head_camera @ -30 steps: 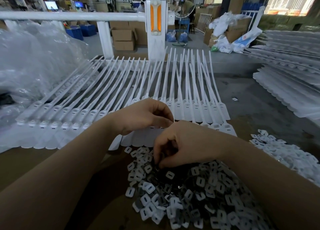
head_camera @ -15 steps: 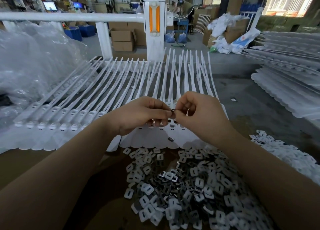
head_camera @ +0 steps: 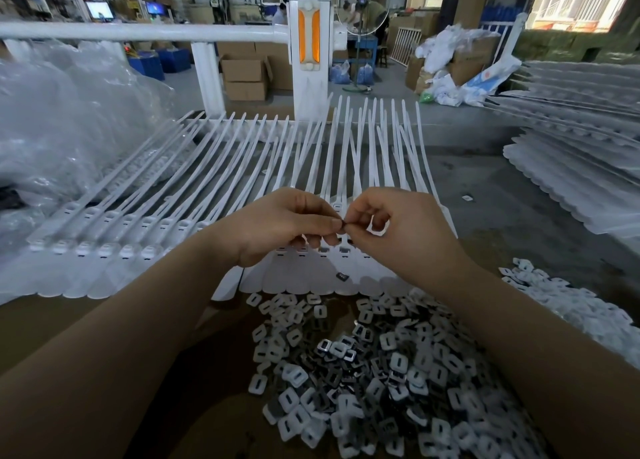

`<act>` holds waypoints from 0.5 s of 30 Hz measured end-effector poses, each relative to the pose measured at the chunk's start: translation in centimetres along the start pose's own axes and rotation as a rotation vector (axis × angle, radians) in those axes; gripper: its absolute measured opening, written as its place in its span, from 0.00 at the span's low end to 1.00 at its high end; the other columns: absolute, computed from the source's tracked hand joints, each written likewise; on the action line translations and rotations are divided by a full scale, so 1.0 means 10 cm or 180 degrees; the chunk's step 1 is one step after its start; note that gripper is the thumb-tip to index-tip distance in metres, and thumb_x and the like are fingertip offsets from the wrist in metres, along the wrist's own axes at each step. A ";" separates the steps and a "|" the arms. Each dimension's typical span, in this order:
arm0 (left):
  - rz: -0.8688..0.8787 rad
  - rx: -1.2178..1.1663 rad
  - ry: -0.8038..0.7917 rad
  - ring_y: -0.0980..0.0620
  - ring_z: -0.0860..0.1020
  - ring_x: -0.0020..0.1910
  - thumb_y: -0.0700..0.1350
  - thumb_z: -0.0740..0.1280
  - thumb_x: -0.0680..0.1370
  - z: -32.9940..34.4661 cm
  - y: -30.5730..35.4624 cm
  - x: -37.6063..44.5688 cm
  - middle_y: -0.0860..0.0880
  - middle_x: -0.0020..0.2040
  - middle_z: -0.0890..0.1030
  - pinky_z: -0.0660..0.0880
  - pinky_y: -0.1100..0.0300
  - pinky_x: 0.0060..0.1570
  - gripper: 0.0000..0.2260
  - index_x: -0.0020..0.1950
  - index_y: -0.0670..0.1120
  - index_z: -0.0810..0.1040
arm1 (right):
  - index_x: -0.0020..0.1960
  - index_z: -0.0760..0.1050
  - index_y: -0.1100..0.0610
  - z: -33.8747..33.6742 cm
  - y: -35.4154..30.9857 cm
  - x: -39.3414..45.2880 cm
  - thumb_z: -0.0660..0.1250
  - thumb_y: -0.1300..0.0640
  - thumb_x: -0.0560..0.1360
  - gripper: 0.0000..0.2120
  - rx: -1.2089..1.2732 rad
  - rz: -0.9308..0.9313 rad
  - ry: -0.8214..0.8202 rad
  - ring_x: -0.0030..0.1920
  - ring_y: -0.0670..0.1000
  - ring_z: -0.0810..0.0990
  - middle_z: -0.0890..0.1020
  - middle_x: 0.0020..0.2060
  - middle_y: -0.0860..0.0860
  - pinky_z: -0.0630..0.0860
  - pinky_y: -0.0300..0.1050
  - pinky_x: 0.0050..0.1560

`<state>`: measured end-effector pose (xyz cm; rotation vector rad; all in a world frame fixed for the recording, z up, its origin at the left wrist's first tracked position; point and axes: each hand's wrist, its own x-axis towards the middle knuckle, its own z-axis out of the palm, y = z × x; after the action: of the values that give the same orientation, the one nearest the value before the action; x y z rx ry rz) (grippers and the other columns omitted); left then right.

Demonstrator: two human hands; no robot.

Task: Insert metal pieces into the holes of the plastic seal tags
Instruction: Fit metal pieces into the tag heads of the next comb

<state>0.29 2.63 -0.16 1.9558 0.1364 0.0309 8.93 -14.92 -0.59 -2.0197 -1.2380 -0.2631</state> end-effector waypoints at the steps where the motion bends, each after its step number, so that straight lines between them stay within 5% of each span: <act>1: 0.0007 0.0036 0.0024 0.57 0.76 0.35 0.42 0.69 0.77 0.00 0.00 0.00 0.51 0.39 0.84 0.71 0.61 0.38 0.03 0.46 0.47 0.83 | 0.40 0.77 0.45 0.00 0.00 0.00 0.73 0.58 0.71 0.09 0.0033 0.0044 -0.0030 0.42 0.41 0.76 0.78 0.33 0.38 0.73 0.31 0.40; 11: 0.0151 0.0540 0.0299 0.58 0.78 0.33 0.41 0.73 0.74 0.04 0.02 0.03 0.49 0.36 0.84 0.74 0.61 0.38 0.01 0.43 0.46 0.84 | 0.42 0.78 0.46 0.01 0.09 0.05 0.68 0.55 0.75 0.05 0.0591 0.0718 -0.0255 0.36 0.39 0.79 0.82 0.36 0.43 0.73 0.30 0.35; 15: 0.0211 0.0528 0.0312 0.59 0.78 0.32 0.40 0.73 0.74 0.06 0.04 0.02 0.49 0.35 0.84 0.73 0.68 0.35 0.02 0.43 0.45 0.85 | 0.43 0.79 0.48 0.00 0.08 0.05 0.68 0.55 0.76 0.05 0.0663 0.0709 -0.0401 0.36 0.41 0.80 0.83 0.35 0.45 0.75 0.34 0.38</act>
<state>0.59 1.92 0.01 2.1248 0.1425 0.1639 9.84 -14.74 -0.74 -1.9933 -1.0552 0.0981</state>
